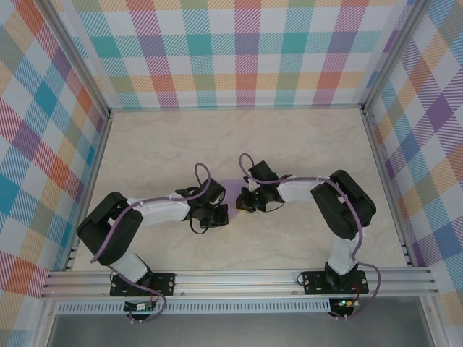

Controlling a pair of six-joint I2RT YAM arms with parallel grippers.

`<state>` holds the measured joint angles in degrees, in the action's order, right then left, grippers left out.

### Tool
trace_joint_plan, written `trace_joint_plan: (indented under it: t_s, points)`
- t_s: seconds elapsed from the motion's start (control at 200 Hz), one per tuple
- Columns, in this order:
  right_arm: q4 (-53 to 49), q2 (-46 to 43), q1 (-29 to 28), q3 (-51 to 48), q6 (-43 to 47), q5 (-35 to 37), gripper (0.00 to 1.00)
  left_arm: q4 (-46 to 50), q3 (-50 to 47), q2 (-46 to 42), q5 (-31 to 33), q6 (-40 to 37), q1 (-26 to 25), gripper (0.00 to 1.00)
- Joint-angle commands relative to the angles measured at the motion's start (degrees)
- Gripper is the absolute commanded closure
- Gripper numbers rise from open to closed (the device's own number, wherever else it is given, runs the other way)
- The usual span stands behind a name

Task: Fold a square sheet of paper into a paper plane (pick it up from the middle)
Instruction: Third fold the triangle at the center of the table.

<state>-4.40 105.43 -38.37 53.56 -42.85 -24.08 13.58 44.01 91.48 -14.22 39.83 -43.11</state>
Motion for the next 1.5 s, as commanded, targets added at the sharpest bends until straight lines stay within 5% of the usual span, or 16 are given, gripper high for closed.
trace_joint_plan:
  t_s: [0.0,0.34,0.635,0.865,1.11,1.495]
  points:
    - [-3.2,1.2,-0.3,-0.5,-0.1,2.1,0.96,6.0,-2.5,0.0,1.9,0.2,-0.2,1.00]
    - [-6.3,2.2,-0.3,0.0,-1.0,4.6,0.96,10.1,-5.8,-6.7,-1.0,-2.3,-0.3,1.00]
    - [-7.4,-1.3,-0.3,2.7,-2.3,2.9,0.94,10.5,1.1,-10.0,0.3,-2.8,0.1,1.00]
    - [-6.8,-7.7,0.4,2.0,-5.6,5.5,0.70,5.0,6.1,-5.0,3.4,0.6,0.1,0.98]
    - [-7.1,-8.9,1.8,-0.9,-6.1,5.8,0.56,7.2,9.4,2.2,9.0,0.9,0.6,0.99]
    - [-8.4,-4.7,1.8,1.3,-5.9,4.0,0.56,9.3,8.4,5.2,12.1,2.0,1.0,1.00]
